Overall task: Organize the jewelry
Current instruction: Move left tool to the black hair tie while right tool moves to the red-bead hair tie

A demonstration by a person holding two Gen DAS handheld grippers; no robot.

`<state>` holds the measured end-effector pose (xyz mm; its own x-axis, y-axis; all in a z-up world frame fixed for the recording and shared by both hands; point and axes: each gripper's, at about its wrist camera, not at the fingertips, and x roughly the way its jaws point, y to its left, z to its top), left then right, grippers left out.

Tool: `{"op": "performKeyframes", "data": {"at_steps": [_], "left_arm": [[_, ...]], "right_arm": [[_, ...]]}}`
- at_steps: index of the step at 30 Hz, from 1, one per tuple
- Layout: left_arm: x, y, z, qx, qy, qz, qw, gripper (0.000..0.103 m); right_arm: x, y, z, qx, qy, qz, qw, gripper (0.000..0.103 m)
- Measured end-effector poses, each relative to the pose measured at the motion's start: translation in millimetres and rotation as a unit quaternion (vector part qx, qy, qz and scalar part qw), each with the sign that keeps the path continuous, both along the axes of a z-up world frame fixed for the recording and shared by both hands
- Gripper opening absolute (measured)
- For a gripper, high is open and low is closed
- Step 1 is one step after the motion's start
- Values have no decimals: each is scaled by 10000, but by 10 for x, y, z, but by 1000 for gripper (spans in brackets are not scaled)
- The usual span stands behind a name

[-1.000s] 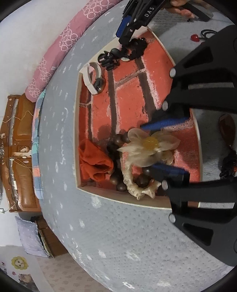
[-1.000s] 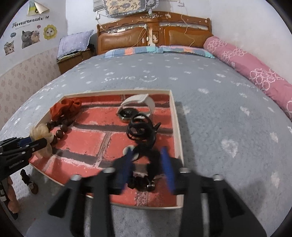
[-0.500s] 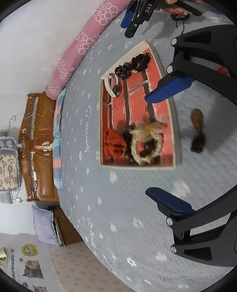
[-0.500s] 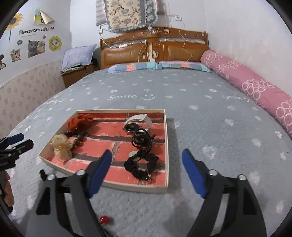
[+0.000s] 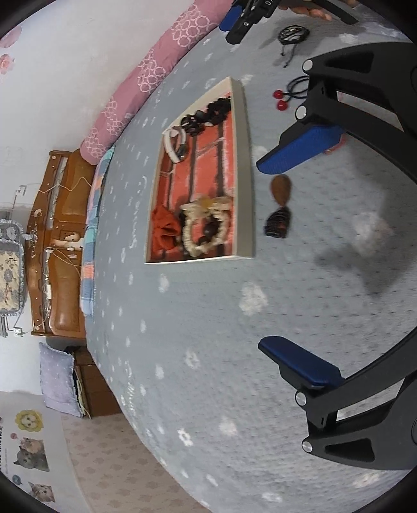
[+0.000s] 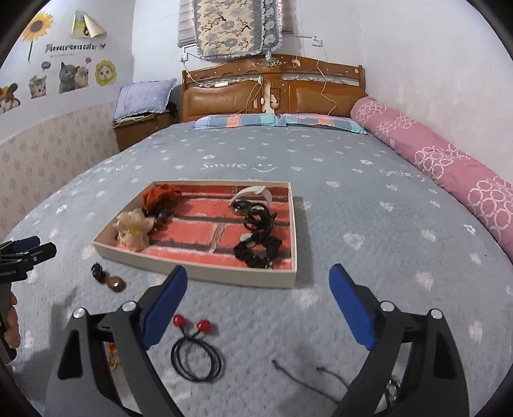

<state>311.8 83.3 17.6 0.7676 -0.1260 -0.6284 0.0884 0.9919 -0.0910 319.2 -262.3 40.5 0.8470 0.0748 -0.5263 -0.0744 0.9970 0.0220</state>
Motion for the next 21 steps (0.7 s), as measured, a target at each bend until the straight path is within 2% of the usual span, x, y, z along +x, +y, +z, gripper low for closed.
{"op": "performKeyframes", "data": {"at_steps": [5, 11, 21], "left_arm": [[-83, -43, -170, 35, 182, -3, 9998, 98], [-98, -190, -315, 287, 301, -119, 9991, 98], [7, -232, -487, 356, 509, -62, 9981, 98]], "right_arm": [[-100, 28, -111, 81, 189, -12, 9998, 88], [-153, 51, -324, 141, 493, -20, 9987, 88], [-130, 107, -623, -57, 841, 16, 9964, 88]]}}
